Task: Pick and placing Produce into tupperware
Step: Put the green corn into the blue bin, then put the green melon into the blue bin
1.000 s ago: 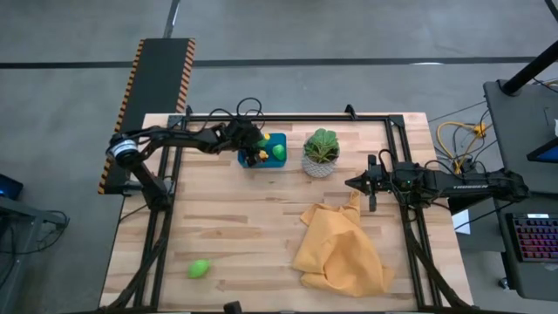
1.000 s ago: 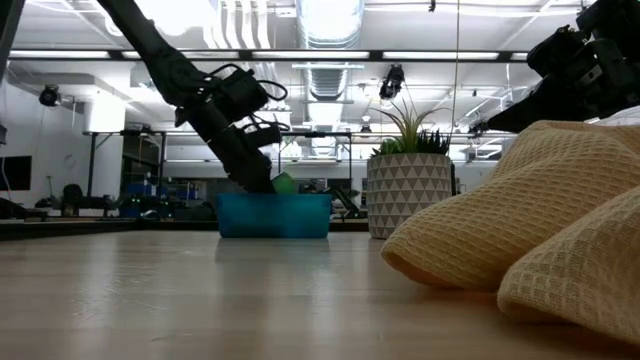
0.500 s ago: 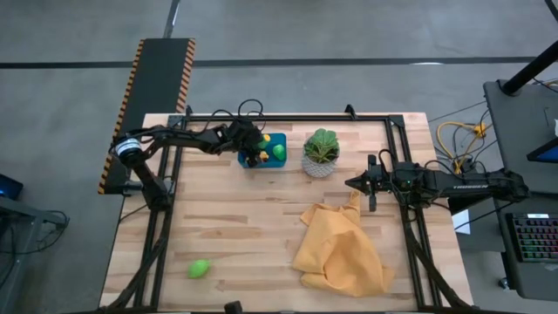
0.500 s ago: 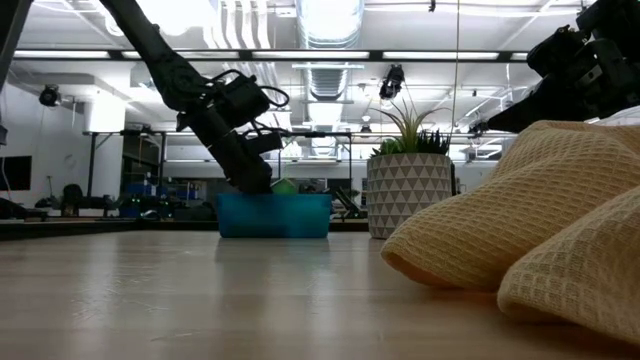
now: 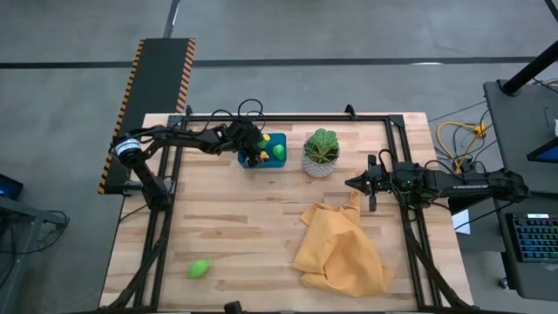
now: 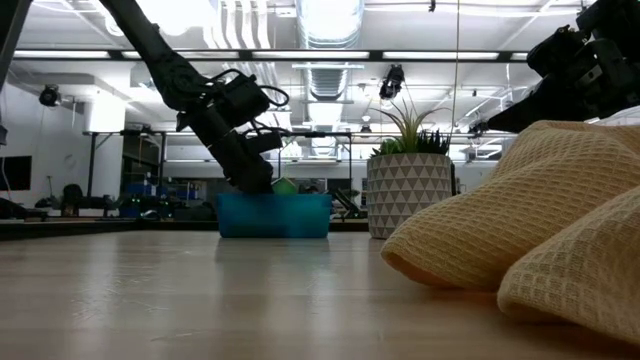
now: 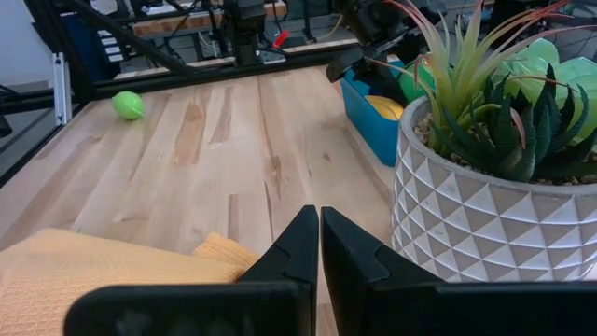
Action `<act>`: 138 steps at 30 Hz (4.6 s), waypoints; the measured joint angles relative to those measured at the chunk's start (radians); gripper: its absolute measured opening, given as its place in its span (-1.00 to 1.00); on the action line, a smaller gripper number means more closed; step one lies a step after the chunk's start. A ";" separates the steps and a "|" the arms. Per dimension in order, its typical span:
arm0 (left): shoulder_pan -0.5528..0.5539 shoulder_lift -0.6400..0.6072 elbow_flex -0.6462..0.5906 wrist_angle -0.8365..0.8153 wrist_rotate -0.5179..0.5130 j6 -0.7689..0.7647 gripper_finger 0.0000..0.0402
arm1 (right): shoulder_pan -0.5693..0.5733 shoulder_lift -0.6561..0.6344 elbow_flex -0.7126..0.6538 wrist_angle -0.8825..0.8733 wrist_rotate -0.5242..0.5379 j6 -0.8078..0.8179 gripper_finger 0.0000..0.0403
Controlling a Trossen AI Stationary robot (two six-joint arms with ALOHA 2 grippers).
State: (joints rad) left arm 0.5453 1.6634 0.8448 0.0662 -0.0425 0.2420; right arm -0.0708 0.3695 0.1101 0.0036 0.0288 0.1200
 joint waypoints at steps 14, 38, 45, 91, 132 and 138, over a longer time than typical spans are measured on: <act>-0.001 -0.010 0.010 -0.037 0.010 -0.066 0.41 | 0.000 0.000 0.000 0.000 0.000 0.000 -0.96; -0.193 -0.403 0.035 -0.096 0.115 -0.044 0.65 | 0.000 0.000 0.000 0.000 0.000 0.000 -0.96; -0.356 -0.618 0.037 -0.193 0.115 0.026 0.65 | 0.000 0.000 0.000 0.000 0.000 0.000 -0.96; -1.431 -0.406 0.243 -1.312 -0.525 -1.088 0.65 | 0.000 0.000 0.000 0.000 0.000 0.003 -0.96; -1.429 -0.056 0.292 -1.113 0.093 -1.730 0.65 | 0.000 0.001 0.000 0.000 0.025 0.037 -0.96; -1.424 -0.024 0.292 -1.111 0.139 -1.734 0.65 | 0.000 0.001 0.000 0.000 0.025 0.048 -0.96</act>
State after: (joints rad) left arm -0.8787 1.6397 1.1370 -1.0445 0.0961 -1.4915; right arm -0.0704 0.3702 0.1101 0.0032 0.0536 0.1678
